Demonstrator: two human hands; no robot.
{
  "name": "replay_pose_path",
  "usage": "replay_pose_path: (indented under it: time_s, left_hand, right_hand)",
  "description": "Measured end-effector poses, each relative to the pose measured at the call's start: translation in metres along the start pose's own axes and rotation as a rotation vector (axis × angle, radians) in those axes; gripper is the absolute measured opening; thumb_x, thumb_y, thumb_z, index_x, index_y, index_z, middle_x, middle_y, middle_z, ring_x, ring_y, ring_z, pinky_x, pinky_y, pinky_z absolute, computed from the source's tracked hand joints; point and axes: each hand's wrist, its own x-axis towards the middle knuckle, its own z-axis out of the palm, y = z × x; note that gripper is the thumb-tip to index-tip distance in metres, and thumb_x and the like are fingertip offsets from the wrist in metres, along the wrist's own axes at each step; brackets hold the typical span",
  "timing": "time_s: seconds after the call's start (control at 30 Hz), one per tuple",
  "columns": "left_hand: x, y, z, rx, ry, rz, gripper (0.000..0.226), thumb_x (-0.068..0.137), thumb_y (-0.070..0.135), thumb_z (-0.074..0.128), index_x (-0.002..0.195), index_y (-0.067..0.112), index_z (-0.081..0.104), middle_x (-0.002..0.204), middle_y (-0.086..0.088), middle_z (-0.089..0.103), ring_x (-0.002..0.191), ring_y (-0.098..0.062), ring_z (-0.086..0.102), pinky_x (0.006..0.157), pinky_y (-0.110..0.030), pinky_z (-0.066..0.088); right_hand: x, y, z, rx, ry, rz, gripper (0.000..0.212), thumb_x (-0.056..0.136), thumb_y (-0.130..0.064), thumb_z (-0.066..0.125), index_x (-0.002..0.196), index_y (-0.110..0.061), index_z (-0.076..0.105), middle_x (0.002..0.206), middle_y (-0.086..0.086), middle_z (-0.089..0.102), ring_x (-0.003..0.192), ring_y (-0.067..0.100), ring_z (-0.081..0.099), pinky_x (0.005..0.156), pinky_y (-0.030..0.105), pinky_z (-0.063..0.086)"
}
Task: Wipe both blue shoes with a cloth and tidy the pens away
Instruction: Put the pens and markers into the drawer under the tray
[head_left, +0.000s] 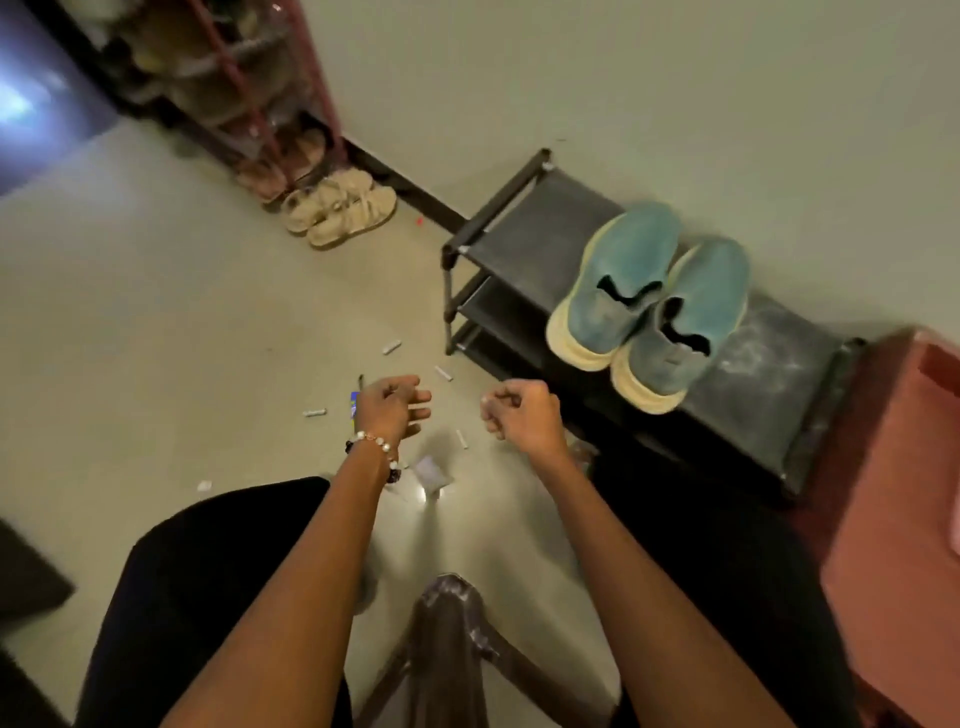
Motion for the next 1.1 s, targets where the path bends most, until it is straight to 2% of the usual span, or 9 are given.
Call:
replay_pose_path:
  time_s: [0.1, 0.23, 0.37, 0.53, 0.63, 0.77, 0.9, 1.0, 1.1]
  left_hand:
    - [0.069, -0.034, -0.026, 0.004, 0.074, -0.103, 0.021, 0.099, 0.013, 0.045, 0.111, 0.007, 0.062, 0.077, -0.003, 0.066, 0.057, -0.016, 0.058, 0.051, -0.023, 0.043]
    - [0.157, -0.087, -0.039, 0.058, 0.121, -0.212, 0.020, 0.097, 0.012, 0.046, 0.108, 0.009, 0.063, 0.077, -0.003, 0.067, 0.057, -0.016, 0.059, 0.049, -0.021, 0.044]
    - [0.220, -0.142, -0.037, 0.060, 0.154, -0.291, 0.015, 0.096, 0.011, 0.047, 0.098, 0.012, 0.062, 0.075, -0.003, 0.067, 0.057, -0.016, 0.060, 0.052, -0.022, 0.044]
    - [0.269, -0.191, -0.014, -0.070, 0.148, -0.417, 0.018, 0.097, 0.012, 0.047, 0.083, 0.014, 0.057, 0.071, -0.004, 0.063, 0.050, -0.015, 0.057, 0.050, -0.020, 0.041]
    - [0.283, -0.204, 0.006, -0.058, 0.077, -0.381, 0.012, 0.094, 0.011, 0.055, 0.087, 0.010, 0.064, 0.072, -0.006, 0.063, 0.051, -0.014, 0.056, 0.046, -0.018, 0.041]
    - [0.277, -0.197, 0.021, -0.049, -0.115, -0.413, 0.029, 0.091, 0.035, 0.063, 0.102, 0.008, 0.067, 0.084, -0.006, 0.070, 0.076, -0.020, 0.066, 0.070, -0.032, 0.054]
    - [0.275, -0.173, 0.027, -0.302, -0.136, -0.480, 0.027, 0.097, 0.020, 0.054, 0.098, -0.005, 0.065, 0.090, -0.019, 0.072, 0.077, -0.029, 0.070, 0.071, -0.038, 0.060]
    - [0.287, -0.160, 0.013, -0.408, 0.083, -0.459, 0.016, 0.099, 0.015, 0.046, 0.086, 0.010, 0.055, 0.058, -0.005, 0.065, 0.051, -0.016, 0.063, 0.058, -0.028, 0.053]
    - [0.305, -0.159, -0.012, -0.360, 0.201, -0.384, 0.017, 0.098, 0.012, 0.038, 0.091, 0.020, 0.051, 0.061, -0.002, 0.053, 0.045, -0.013, 0.051, 0.054, -0.023, 0.045]
  right_hand:
    - [0.061, 0.048, 0.051, -0.136, -0.094, 0.135, 0.022, 0.084, -0.004, 0.060, 0.066, -0.016, 0.064, 0.064, 0.006, 0.064, 0.053, 0.014, 0.058, 0.048, 0.020, 0.048]
    - [0.139, 0.129, 0.100, -0.393, -0.161, 0.230, 0.026, 0.083, -0.013, 0.064, 0.058, -0.020, 0.059, 0.061, 0.003, 0.063, 0.066, 0.025, 0.065, 0.068, 0.037, 0.056]
    - [0.194, 0.205, 0.140, -0.590, -0.201, 0.260, 0.017, 0.086, -0.022, 0.066, 0.085, -0.004, 0.068, 0.088, 0.016, 0.070, 0.089, 0.031, 0.065, 0.075, 0.032, 0.049]
    - [0.223, 0.260, 0.189, -0.828, -0.171, 0.118, 0.034, 0.087, -0.020, 0.066, 0.112, -0.004, 0.048, 0.112, 0.017, 0.058, 0.103, 0.031, 0.057, 0.081, 0.033, 0.046]
    - [0.230, 0.267, 0.195, -0.721, -0.109, 0.088, 0.029, 0.084, -0.016, 0.069, 0.106, -0.007, 0.052, 0.101, 0.011, 0.062, 0.094, 0.027, 0.061, 0.078, 0.033, 0.051]
    - [0.225, 0.228, 0.185, -0.317, -0.148, 0.027, 0.022, 0.076, -0.010, 0.075, 0.096, -0.013, 0.068, 0.069, -0.005, 0.061, 0.062, 0.005, 0.056, 0.062, 0.016, 0.049]
    - [0.238, 0.194, 0.175, -0.143, -0.241, -0.044, 0.019, 0.072, -0.011, 0.077, 0.085, -0.023, 0.069, 0.073, -0.005, 0.070, 0.070, 0.011, 0.067, 0.068, 0.027, 0.056]
    - [0.276, 0.192, 0.182, -0.348, 0.072, -0.149, 0.017, 0.081, -0.018, 0.072, 0.096, -0.012, 0.068, 0.088, 0.006, 0.069, 0.084, 0.022, 0.064, 0.075, 0.028, 0.049]
    - [0.313, 0.206, 0.204, -0.841, -0.088, -0.326, 0.038, 0.089, -0.019, 0.061, 0.125, -0.013, 0.054, 0.115, 0.013, 0.057, 0.107, 0.030, 0.051, 0.090, 0.033, 0.039]
